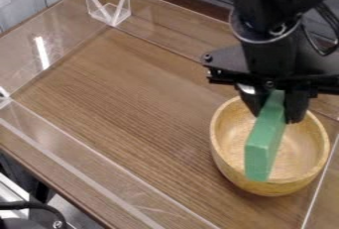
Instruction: Put the green block in the brown bowl
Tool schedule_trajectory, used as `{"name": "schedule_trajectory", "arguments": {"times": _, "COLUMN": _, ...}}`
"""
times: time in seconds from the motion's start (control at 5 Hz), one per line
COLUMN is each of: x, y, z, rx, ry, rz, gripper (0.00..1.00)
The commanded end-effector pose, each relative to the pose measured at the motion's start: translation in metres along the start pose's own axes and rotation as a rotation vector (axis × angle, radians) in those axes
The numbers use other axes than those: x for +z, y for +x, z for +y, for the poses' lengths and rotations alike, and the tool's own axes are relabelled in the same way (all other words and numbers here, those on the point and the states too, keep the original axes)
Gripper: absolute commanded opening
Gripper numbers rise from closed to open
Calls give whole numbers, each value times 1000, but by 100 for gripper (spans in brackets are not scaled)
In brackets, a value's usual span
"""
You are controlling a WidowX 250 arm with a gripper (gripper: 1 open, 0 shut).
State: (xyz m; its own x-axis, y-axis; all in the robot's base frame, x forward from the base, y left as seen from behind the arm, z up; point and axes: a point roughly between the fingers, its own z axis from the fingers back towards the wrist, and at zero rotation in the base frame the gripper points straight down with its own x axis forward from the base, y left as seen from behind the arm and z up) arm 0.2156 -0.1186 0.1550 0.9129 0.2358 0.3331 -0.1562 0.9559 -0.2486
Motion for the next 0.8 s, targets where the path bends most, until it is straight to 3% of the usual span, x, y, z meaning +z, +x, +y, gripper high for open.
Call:
{"name": "schedule_trajectory", "arguments": {"times": 0.0, "x": 5, "y": 9, "z": -2, "rx": 9, "ry": -24, "rz": -34, "gripper": 0}}
{"name": "schedule_trajectory", "arguments": {"times": 0.6, "x": 0, "y": 17, "z": 2, "rx": 18, "ry": -24, "rz": -46, "gripper": 0}}
